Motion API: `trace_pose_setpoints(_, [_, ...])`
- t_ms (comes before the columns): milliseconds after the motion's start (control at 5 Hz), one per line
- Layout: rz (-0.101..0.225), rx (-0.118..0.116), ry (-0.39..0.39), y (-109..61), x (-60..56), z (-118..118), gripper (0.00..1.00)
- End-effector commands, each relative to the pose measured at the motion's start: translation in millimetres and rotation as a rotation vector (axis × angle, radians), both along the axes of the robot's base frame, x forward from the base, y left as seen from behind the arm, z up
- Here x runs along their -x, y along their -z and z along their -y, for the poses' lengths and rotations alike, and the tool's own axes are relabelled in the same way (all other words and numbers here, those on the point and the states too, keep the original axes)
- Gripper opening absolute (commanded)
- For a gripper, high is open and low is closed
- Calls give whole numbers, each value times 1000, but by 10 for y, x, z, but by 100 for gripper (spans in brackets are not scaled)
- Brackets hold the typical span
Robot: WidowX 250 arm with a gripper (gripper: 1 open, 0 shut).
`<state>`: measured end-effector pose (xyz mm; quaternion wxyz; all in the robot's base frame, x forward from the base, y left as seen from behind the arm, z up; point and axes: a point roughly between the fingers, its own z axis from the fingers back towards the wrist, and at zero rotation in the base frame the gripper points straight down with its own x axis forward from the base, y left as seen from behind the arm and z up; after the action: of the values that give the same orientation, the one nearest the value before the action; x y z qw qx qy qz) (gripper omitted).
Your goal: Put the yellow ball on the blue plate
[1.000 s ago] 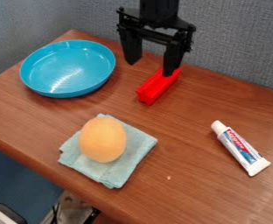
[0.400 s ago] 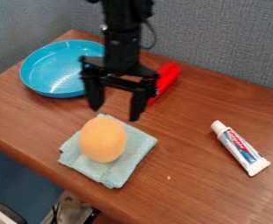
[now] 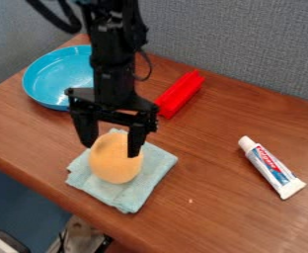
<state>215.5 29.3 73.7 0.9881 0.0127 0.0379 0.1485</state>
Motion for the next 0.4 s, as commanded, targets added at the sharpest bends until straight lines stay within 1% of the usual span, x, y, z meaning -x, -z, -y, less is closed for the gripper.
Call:
trace_pose_setpoints(0, [72,-38,-67,23,-16,-33,100])
trace_pose_setpoints(200, [82,-47,-74,84,-13,9,100])
